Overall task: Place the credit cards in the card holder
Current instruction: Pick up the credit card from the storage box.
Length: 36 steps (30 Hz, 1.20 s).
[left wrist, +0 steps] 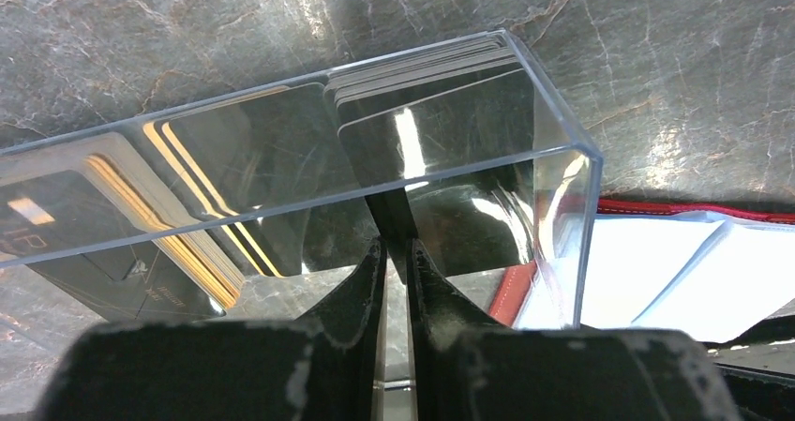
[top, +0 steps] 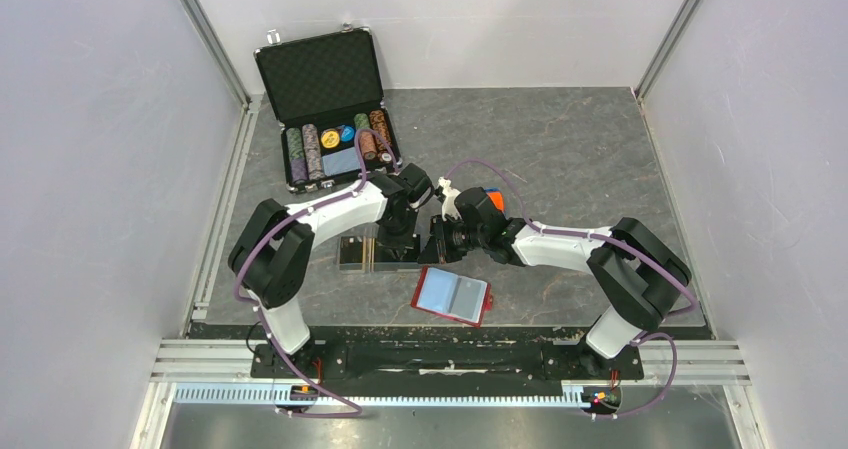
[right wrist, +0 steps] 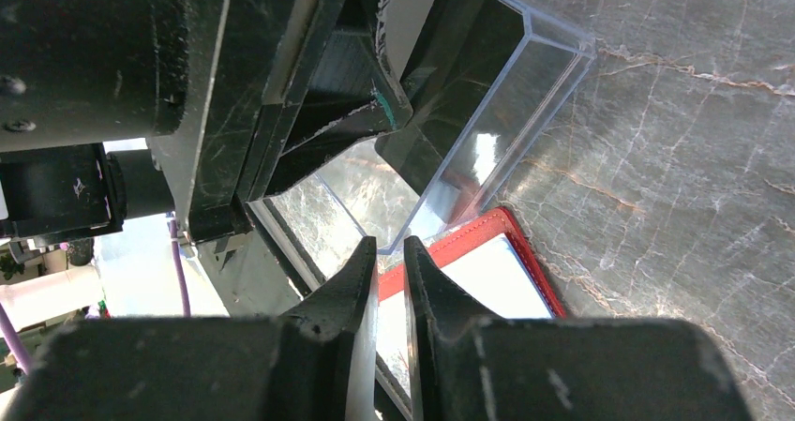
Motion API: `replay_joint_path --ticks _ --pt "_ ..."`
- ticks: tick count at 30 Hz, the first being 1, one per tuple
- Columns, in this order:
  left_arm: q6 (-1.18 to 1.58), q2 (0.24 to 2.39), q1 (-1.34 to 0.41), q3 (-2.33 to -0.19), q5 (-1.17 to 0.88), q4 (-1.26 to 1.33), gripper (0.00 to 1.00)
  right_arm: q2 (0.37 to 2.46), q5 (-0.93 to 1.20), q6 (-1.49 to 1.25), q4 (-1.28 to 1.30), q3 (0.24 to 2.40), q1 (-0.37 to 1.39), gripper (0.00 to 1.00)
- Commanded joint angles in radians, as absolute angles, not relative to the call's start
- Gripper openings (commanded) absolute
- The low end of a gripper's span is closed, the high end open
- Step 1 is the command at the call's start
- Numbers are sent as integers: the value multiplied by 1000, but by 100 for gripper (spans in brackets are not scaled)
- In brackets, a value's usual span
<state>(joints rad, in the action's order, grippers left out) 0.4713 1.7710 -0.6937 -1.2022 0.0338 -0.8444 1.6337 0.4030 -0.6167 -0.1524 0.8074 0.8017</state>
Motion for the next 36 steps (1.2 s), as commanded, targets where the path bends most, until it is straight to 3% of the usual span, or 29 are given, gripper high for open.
replay_joint_path --ticks 1,10,13,17,21,24,27,29,32,36 --pt "466 1738 -728 -1227 -69 -782 12 1643 387 -590 -174 815 817 15" --pt "516 1651 -723 -1196 -132 -721 5 1635 381 -587 -166 814 818 15" --pt "530 1641 -716 -1181 -162 -702 7 1634 379 -587 -163 815 816 15" --pt "579 1610 -694 -1121 -202 -629 19 1632 377 -584 -161 816 817 15" --pt "620 1599 -664 -1067 -234 -577 19 1632 378 -584 -160 816 817 15" --pt "614 1610 -660 -1067 -202 -604 16 1630 377 -583 -158 816 816 15" --pt "609 1606 -658 -1066 -184 -612 2 1629 376 -582 -157 818 816 15" --pt "610 1583 -658 -1064 -174 -612 2 1624 374 -579 -151 820 816 15" --pt "607 1529 -658 -1069 -162 -620 2 1597 358 -573 -141 819 813 21" --pt "601 1426 -658 -1080 -115 -662 2 1512 328 -567 -129 805 804 45"
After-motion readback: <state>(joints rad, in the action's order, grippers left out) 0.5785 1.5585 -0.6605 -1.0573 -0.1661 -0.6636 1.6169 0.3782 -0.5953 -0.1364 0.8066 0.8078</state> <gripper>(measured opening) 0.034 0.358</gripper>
